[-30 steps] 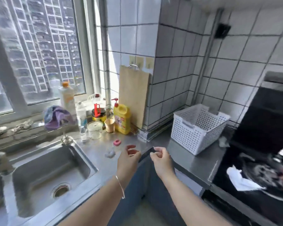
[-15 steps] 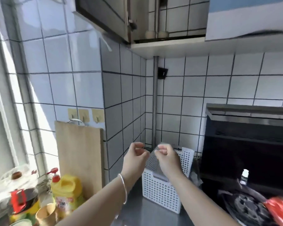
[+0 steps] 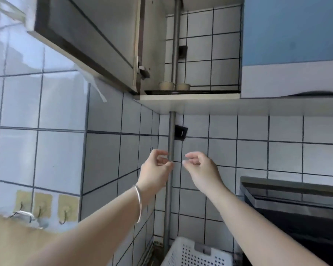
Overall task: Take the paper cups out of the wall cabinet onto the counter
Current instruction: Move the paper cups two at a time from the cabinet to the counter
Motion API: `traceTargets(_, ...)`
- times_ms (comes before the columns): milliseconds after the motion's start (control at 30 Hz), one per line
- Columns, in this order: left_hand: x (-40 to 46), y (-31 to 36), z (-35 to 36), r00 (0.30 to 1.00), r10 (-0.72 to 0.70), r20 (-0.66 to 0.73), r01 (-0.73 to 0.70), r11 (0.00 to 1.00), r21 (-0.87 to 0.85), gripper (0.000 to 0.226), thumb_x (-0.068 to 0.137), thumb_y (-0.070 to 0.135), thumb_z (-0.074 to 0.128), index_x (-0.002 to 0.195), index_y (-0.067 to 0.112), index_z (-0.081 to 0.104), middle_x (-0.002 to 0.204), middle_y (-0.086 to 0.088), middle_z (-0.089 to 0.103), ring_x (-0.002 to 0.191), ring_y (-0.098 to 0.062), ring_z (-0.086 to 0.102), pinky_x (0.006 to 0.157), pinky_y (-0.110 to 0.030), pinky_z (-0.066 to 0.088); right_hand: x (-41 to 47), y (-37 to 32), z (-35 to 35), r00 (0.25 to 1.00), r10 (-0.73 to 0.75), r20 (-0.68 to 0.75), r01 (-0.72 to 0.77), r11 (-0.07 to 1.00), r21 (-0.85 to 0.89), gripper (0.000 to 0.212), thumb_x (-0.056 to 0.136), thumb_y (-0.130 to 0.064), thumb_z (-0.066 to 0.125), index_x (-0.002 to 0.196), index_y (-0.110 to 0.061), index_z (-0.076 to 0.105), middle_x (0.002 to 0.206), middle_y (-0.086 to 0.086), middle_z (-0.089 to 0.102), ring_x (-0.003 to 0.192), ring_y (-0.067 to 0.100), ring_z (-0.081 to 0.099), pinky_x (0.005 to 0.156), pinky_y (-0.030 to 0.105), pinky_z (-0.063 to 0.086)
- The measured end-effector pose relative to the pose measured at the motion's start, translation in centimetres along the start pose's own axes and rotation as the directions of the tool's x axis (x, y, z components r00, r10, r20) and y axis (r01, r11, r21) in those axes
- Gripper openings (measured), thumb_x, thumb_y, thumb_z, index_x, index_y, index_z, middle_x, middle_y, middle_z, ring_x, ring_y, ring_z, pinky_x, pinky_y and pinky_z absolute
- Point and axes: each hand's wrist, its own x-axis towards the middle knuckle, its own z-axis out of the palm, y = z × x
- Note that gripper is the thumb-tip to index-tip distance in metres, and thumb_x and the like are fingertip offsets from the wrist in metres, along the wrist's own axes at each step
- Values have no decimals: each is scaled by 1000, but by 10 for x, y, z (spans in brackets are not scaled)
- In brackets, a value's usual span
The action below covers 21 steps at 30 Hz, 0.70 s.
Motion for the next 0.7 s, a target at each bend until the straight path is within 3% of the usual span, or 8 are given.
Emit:
traceTargets(100, 46, 28, 15, 992, 123, -17, -122, 992, 35, 24, 84, 13, 58, 103, 27, 54, 93, 3, 63, 67, -6, 54, 42, -3, 37, 55, -27, -17, 985, -162, -55, 163, 987, 11, 18, 89, -22, 58, 107, -20, 60, 85, -10, 56, 83, 11, 54, 60, 9, 36)
traceTargets(167, 77, 49, 23, 980, 197, -36, -197, 980, 24, 25, 84, 13, 58, 104, 28, 54, 93, 4, 62, 70, -6, 54, 46, -4, 40, 90, -44, -28, 960, -262, -98, 260, 965, -29, 21, 89, -23, 58, 110, -19, 60, 86, -10, 55, 85, 11, 52, 62, 8, 35)
traceTargets(267, 119, 77, 29, 957, 283, -67, -282, 959, 18, 24, 85, 15, 57, 104, 28, 52, 84, 9, 58, 69, -10, 54, 54, -19, 43, 133, -65, -37, 924, -351, -151, 345, 936, -65, 21, 88, -22, 58, 110, -20, 60, 79, -14, 52, 83, 11, 51, 61, 12, 36)
traceTargets(400, 168, 98, 32, 913, 386, -131, -388, 922, 14, 22, 85, 13, 56, 102, 28, 53, 79, 13, 56, 71, -9, 55, 62, -22, 46, 180, -84, -42, 867, -459, -193, 434, 886, -162, 23, 88, -22, 58, 110, -18, 60, 89, -6, 57, 87, 13, 54, 64, 20, 39)
traceTargets(500, 201, 109, 29, 887, 441, -138, -435, 898, 70, 22, 85, 14, 58, 101, 28, 52, 79, 14, 55, 73, -3, 54, 69, -22, 49, 213, -95, -44, 852, -479, -212, 432, 871, -233, 29, 87, -24, 57, 115, -18, 58, 100, -1, 61, 91, 17, 57, 74, 25, 44)
traceTargets(633, 249, 130, 19, 880, 440, -181, -428, 898, 102, 22, 86, 10, 52, 105, 23, 53, 76, 13, 49, 63, -4, 51, 47, -11, 44, 262, -102, -44, 874, -434, -219, 364, 883, -295, 33, 87, -26, 56, 118, -18, 54, 100, -1, 56, 92, 19, 56, 77, 26, 42)
traceTargets(700, 275, 135, 17, 889, 416, -193, -394, 908, 142, 23, 87, 13, 53, 109, 21, 56, 77, 11, 51, 70, -11, 54, 55, -15, 43, 287, -105, -43, 889, -404, -217, 326, 890, -320, 33, 87, -26, 55, 119, -16, 53, 104, 2, 57, 95, 21, 56, 78, 27, 43)
